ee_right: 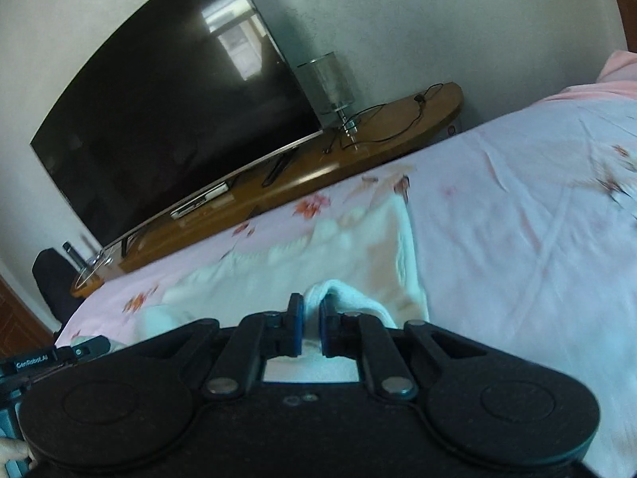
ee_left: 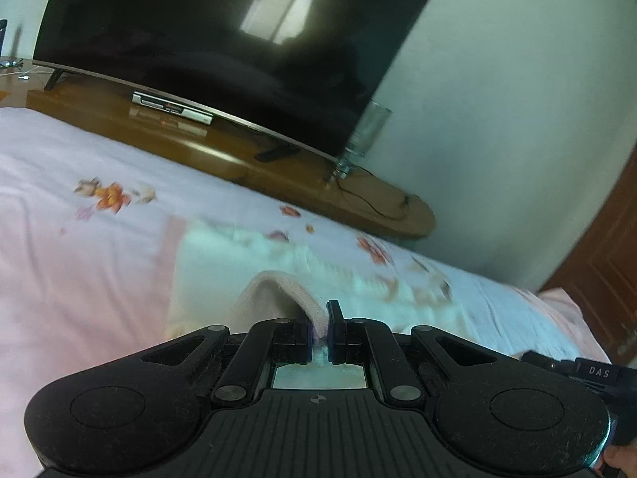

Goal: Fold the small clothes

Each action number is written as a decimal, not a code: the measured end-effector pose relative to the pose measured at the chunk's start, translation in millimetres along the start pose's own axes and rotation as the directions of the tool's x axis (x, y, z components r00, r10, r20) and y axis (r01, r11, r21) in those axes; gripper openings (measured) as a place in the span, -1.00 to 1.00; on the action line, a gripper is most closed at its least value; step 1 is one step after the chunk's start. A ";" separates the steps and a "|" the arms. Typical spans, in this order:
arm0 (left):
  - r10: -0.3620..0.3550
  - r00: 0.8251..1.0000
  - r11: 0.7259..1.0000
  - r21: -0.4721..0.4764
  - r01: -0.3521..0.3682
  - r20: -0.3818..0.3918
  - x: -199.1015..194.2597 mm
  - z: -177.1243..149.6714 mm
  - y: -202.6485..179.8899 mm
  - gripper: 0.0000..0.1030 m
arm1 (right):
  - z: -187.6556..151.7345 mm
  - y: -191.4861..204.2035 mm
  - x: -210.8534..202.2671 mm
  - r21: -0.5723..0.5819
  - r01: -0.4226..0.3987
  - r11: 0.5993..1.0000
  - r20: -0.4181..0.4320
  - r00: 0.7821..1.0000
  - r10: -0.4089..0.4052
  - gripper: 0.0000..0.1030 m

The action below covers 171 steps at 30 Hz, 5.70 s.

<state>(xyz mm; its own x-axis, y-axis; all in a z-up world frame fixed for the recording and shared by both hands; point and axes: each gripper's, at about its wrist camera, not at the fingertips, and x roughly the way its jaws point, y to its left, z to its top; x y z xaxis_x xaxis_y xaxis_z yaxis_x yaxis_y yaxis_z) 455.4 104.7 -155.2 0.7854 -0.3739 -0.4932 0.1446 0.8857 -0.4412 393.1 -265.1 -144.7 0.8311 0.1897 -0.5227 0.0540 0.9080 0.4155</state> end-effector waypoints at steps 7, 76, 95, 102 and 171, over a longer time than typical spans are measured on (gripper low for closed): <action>0.063 0.998 0.998 -0.012 -0.062 0.018 70.5 22.3 5.9 -0.87 | 30.7 -32.1 80.5 0.039 0.035 0.999 -0.025 0.999 -0.034 -0.83; 0.102 0.981 0.970 0.236 -0.061 -0.167 111.1 -19.6 -25.6 -0.91 | -4.7 71.5 126.0 -0.412 0.007 0.911 -0.132 0.989 -0.067 -0.57; 0.107 0.967 0.982 0.177 -0.066 -0.230 55.4 -52.1 -18.7 -0.91 | -43.4 79.5 98.5 -0.477 0.042 0.878 -0.178 0.973 -0.144 -0.45; 0.121 0.962 0.981 0.178 -0.079 -0.244 39.0 -63.8 -18.3 -0.91 | -66.7 75.4 78.9 -0.463 0.026 0.886 -0.209 0.968 -0.138 -0.34; 0.114 0.979 0.989 0.111 -0.096 -0.171 65.4 -14.2 3.1 0.30 | -35.7 101.4 124.6 -0.416 0.157 0.896 -0.105 0.970 -0.219 -0.14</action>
<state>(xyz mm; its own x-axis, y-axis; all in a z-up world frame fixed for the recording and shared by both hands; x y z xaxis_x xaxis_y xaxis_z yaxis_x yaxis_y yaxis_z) 498.6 79.1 -199.5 0.6819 -0.3121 -0.6615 0.1345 0.9425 -0.3060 482.3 -136.0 -194.3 0.7366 0.0247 -0.6759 -0.0515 0.9985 -0.0196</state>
